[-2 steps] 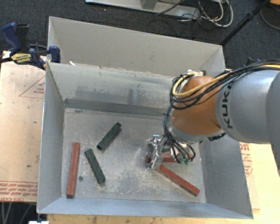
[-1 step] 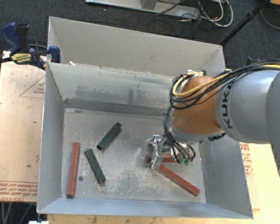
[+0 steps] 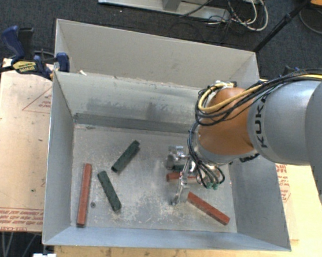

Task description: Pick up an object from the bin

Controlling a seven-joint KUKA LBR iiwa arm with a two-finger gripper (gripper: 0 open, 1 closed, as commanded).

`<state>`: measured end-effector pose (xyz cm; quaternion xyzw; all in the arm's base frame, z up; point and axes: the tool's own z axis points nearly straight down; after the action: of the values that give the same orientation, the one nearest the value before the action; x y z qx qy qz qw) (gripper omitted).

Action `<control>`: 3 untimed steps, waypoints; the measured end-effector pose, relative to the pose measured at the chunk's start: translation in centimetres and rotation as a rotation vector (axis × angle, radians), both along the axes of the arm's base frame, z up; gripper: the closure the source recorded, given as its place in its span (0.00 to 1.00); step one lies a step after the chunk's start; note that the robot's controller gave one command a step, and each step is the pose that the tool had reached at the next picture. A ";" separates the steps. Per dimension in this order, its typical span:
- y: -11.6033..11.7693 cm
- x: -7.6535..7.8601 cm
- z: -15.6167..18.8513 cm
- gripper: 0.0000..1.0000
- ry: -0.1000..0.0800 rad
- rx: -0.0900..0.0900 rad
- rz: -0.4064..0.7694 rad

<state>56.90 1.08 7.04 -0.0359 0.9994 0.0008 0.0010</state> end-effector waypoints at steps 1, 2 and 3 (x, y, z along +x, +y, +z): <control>0.0 0.0 0.0 0.00 0.000 0.000 0.000; -6.9 3.8 0.1 1.00 -0.004 -0.002 0.008; -6.9 3.8 0.1 1.00 -0.004 -0.002 0.008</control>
Offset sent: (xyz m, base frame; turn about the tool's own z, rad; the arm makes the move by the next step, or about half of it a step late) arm 0.0365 -0.0686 -0.0004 -0.0110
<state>60.72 -5.85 7.15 -0.0398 0.9992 -0.0003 0.0029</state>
